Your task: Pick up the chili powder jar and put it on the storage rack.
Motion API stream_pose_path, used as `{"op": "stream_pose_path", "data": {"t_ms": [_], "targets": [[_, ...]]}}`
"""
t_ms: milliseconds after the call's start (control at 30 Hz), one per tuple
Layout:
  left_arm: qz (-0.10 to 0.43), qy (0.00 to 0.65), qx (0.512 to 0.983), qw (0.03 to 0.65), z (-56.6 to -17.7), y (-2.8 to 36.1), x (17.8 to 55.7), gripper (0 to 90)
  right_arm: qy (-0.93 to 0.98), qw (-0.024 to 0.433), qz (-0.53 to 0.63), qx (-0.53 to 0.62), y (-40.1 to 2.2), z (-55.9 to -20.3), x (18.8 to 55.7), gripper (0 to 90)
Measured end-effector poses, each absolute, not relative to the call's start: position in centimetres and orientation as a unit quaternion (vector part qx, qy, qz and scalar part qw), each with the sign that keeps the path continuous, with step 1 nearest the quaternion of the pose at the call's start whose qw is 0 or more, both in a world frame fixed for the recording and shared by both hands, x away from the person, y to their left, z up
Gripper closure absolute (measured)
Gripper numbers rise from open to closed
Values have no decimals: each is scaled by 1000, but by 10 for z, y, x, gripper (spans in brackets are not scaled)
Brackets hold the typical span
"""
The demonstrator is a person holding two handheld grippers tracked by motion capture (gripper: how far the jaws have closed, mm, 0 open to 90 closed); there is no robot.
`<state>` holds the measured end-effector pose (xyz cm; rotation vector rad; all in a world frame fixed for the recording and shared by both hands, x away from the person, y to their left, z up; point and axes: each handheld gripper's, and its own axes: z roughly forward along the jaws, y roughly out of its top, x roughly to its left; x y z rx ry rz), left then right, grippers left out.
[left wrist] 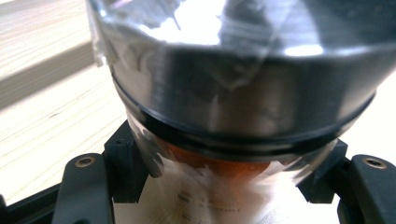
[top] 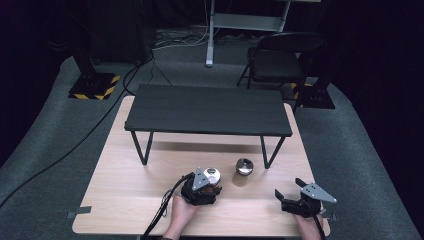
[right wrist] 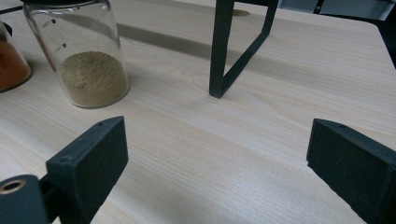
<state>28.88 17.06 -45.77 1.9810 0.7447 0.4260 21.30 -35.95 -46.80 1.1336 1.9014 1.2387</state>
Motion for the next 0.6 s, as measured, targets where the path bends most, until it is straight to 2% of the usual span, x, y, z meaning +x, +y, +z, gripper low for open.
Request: {"op": "stream_pose_path", "data": {"t_ms": [600], "targets": [[175,297,793,503,-449,192,281,320,715,298,467,426,-360,-468,213,45]]}}
